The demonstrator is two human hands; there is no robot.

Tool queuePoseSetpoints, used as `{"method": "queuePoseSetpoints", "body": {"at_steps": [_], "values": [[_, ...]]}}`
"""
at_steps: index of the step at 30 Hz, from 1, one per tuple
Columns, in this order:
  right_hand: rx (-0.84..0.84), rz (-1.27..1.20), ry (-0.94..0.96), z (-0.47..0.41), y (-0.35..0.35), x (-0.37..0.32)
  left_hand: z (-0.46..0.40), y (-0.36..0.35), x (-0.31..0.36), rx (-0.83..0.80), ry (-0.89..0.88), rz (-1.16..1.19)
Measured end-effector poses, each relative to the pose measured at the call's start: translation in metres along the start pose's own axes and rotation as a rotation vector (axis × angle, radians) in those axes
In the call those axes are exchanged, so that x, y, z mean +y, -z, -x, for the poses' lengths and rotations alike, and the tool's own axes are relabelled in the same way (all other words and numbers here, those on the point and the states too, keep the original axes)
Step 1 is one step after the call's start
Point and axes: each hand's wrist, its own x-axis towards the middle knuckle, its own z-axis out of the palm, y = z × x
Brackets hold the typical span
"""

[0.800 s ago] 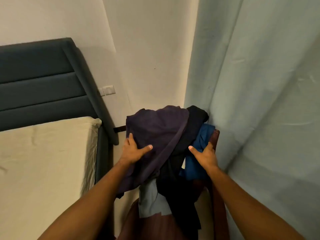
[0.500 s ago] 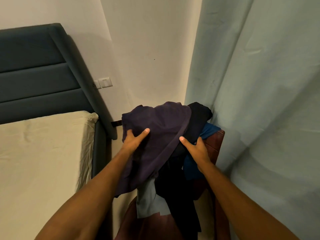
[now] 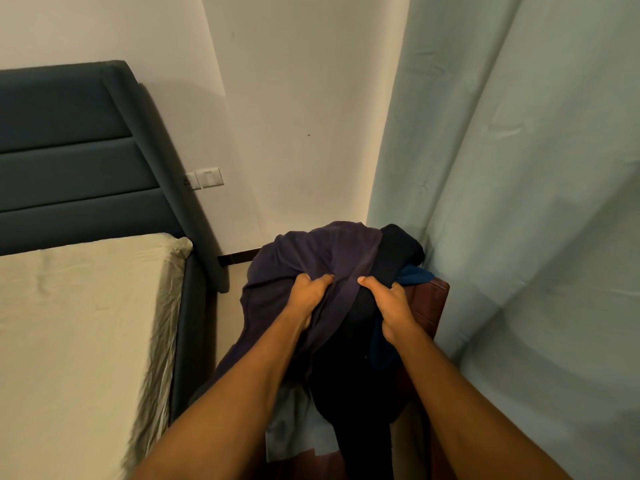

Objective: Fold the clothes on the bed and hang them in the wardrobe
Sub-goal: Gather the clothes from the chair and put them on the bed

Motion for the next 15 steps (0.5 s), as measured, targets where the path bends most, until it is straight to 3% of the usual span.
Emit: {"method": "queuePoseSetpoints", "body": {"at_steps": [15], "values": [[-0.208,-0.289,0.193,0.072,-0.064,-0.111,0.064,0.033,0.109,0.033,-0.203,0.240]]}}
